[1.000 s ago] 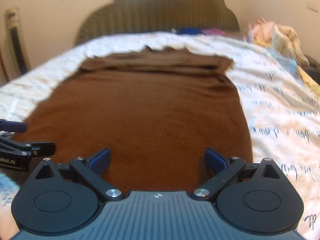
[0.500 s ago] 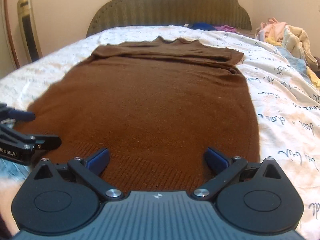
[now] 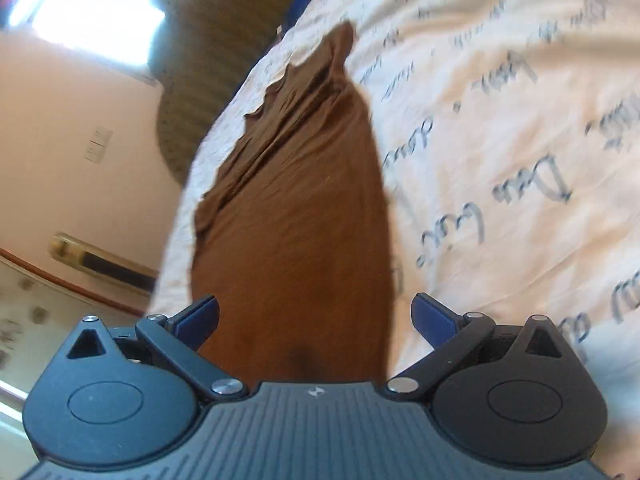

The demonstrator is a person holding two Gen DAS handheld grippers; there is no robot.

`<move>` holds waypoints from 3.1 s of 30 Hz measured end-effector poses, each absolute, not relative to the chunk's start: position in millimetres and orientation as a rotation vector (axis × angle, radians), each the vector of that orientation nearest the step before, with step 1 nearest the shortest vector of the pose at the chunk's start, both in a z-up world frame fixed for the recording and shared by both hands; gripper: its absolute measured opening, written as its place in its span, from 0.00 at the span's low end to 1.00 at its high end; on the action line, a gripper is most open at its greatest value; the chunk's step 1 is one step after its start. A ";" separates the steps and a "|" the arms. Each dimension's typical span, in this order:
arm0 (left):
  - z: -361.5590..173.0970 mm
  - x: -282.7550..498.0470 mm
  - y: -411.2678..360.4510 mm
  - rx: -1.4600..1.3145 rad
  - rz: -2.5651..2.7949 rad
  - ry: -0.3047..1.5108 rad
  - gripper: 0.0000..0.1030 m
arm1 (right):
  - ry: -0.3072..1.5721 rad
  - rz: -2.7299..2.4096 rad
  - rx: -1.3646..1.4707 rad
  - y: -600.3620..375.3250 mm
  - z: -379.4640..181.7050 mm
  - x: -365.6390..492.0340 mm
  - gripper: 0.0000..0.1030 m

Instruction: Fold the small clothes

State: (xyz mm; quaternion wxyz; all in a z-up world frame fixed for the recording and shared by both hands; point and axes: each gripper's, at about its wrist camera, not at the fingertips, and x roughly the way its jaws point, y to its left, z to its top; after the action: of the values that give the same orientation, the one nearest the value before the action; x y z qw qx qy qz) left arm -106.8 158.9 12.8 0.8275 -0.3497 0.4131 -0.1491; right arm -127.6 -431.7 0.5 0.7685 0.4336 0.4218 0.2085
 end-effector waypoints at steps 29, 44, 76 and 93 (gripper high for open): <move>19.7 -128.8 108.7 -0.124 -0.187 0.919 0.10 | 0.688 0.295 -0.026 -286.7 2.6 -114.1 0.99; 64.1 -83.4 33.2 -0.056 -0.138 0.590 0.72 | 0.651 0.199 0.215 -289.2 44.8 -52.1 1.00; -3.9 -63.5 8.5 0.123 -0.055 0.706 1.00 | 0.699 0.152 0.031 -286.4 2.8 -71.8 1.00; -4.0 -63.5 8.4 0.124 -0.055 0.706 1.00 | 0.699 0.154 0.033 -287.1 2.7 -71.2 1.00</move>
State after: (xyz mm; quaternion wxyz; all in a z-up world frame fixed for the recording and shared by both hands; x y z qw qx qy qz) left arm -63.5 8.4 -4.0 0.9361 0.0607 0.3454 -0.0267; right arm -71.2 -287.1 2.7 0.9365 0.0159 0.3421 0.0752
